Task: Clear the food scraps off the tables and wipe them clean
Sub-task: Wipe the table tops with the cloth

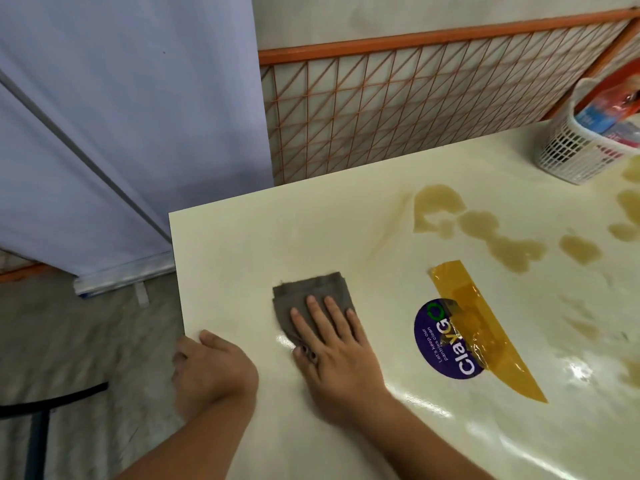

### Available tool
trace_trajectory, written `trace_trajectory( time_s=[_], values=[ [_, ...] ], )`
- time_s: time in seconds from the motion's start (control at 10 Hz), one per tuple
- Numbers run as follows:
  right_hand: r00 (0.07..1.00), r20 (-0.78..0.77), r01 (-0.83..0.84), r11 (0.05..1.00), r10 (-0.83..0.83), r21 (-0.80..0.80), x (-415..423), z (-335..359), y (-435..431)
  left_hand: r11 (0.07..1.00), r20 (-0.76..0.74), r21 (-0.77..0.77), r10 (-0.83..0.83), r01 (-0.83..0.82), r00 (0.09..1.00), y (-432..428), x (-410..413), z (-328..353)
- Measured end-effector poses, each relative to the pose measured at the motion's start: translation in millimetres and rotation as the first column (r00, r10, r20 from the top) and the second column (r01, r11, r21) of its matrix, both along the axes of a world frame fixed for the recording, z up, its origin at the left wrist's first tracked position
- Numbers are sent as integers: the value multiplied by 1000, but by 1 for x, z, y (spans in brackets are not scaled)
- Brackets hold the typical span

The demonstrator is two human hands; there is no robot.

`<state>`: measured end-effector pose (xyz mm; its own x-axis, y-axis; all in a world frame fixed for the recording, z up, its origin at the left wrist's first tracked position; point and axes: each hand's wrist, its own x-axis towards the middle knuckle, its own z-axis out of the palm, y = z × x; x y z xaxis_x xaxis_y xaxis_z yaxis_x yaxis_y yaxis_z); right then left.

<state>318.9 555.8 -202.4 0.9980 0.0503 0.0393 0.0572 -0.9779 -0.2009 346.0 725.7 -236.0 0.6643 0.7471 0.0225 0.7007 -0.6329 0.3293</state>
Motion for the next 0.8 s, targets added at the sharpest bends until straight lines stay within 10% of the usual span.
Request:
trace_trajectory(
  time_s=[0.3, 0.8],
  values=[
    [823, -309, 508, 861, -477, 26, 184, 18, -195, 962, 72, -274, 22, -1, 997, 1, 4, 12],
    [993, -114, 34, 999, -31, 29, -67, -4, 51, 922, 99, -385, 1, 37, 995, -1, 2, 43]
  ],
)
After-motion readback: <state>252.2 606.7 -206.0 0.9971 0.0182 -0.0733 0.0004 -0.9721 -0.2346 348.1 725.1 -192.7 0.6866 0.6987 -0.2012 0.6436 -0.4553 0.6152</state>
